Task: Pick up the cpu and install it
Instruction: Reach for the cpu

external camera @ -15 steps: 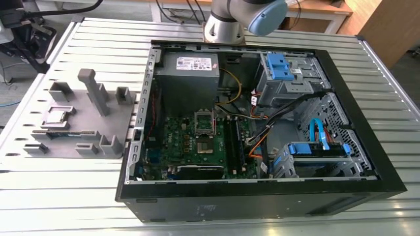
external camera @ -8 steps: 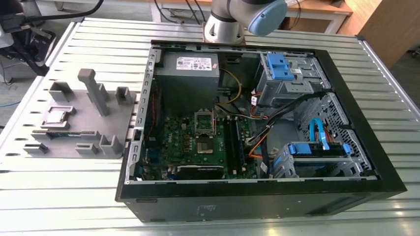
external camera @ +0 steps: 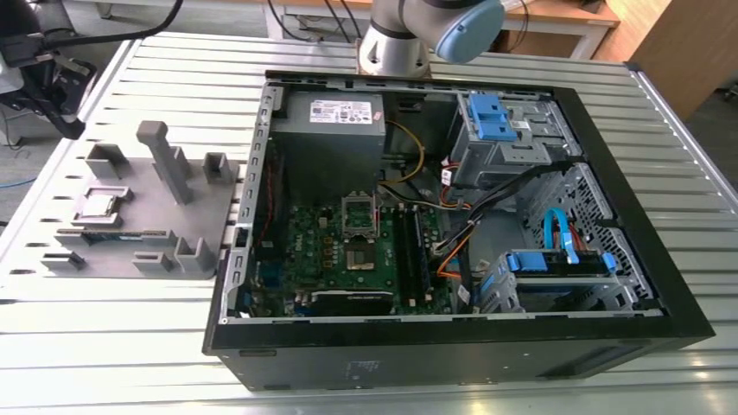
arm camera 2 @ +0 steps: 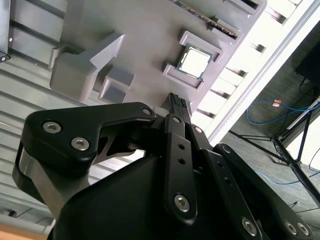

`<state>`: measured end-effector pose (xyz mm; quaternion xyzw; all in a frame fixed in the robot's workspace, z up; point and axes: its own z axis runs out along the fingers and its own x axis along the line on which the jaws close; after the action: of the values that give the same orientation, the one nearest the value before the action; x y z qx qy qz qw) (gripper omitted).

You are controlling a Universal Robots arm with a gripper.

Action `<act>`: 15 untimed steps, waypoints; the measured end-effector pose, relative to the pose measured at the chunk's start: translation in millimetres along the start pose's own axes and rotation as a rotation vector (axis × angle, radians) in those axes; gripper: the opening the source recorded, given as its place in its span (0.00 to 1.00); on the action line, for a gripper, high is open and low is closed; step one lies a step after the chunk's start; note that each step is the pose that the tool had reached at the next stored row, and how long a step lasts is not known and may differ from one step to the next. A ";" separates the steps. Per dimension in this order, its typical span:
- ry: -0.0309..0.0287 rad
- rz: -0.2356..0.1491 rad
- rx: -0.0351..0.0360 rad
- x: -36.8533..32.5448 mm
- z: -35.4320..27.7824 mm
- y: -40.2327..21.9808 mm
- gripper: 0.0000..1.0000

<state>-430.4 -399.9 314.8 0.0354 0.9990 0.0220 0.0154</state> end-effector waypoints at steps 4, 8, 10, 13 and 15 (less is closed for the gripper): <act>0.0000 0.000 0.0000 2.6 4.1 -0.6 0.11; 0.0000 0.000 0.0000 5.4 8.0 -1.2 0.11; 0.0001 0.000 0.0000 7.0 9.7 -1.4 0.11; -0.0001 0.000 0.0000 9.2 12.3 -1.9 0.11; 0.0000 0.000 0.0000 10.6 14.1 -2.1 0.11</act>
<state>-440.7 -400.6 300.3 0.0354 0.9990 0.0220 0.0154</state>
